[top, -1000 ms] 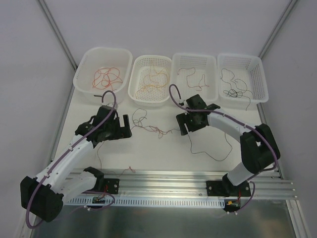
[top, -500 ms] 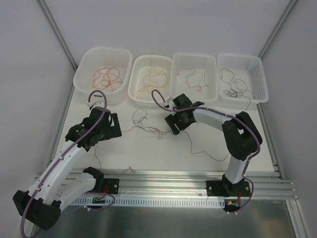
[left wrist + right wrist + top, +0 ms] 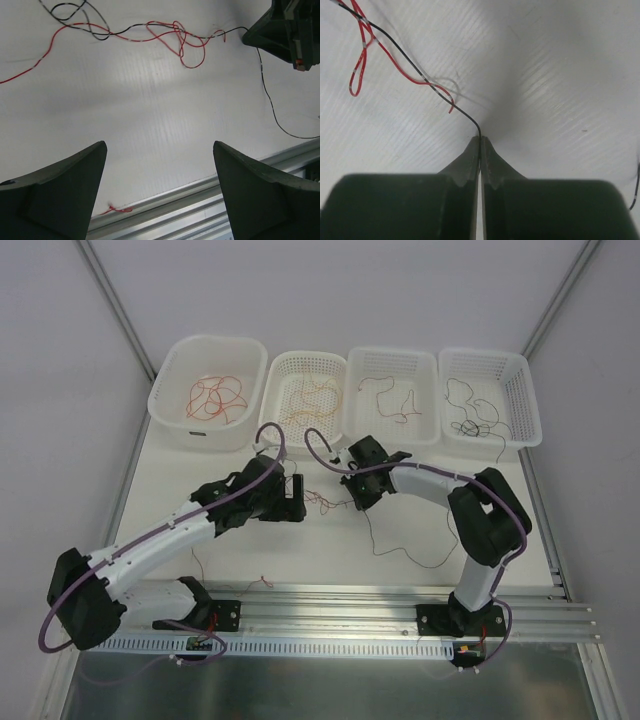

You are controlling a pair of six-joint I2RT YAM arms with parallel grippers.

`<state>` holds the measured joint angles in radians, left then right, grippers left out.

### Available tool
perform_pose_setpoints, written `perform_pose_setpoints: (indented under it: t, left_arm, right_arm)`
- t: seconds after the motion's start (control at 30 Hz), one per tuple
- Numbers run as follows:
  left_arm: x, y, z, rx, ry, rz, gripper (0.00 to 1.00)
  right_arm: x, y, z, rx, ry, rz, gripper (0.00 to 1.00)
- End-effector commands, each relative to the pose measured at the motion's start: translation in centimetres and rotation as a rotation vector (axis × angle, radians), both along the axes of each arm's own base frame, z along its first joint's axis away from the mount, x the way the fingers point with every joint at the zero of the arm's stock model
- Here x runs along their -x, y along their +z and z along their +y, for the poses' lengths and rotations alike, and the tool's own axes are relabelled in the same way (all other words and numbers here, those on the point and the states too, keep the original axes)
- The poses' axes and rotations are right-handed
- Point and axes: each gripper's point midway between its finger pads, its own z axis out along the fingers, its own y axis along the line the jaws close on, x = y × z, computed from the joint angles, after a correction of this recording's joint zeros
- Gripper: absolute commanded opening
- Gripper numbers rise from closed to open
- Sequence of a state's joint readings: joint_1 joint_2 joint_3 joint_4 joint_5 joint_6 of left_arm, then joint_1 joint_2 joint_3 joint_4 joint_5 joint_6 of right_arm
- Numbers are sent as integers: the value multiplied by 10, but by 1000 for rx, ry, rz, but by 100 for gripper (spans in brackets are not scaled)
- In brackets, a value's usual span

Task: Untangle the cables

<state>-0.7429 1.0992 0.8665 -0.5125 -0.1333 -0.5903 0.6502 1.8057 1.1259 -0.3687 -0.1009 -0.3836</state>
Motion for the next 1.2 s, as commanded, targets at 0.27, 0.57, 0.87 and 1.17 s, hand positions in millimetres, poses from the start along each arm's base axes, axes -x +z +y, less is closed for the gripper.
perform_pose_setpoints:
  t: [0.27, 0.57, 0.87, 1.17]
  left_arm:
    - [-62, -28, -69, 30, 75, -115, 82]
    - [-58, -71, -79, 3, 107, -23, 72]
    - [-46, -92, -74, -26, 108, 29, 56]
    - [-43, -96, -60, -65, 121, 15, 12]
  right_arm:
    - [45, 21, 30, -235, -53, 181, 1]
    - [55, 31, 47, -365, -111, 280, 1]
    - [54, 33, 46, -364, -125, 276, 1]
    - [54, 31, 34, -316, -143, 248, 1]
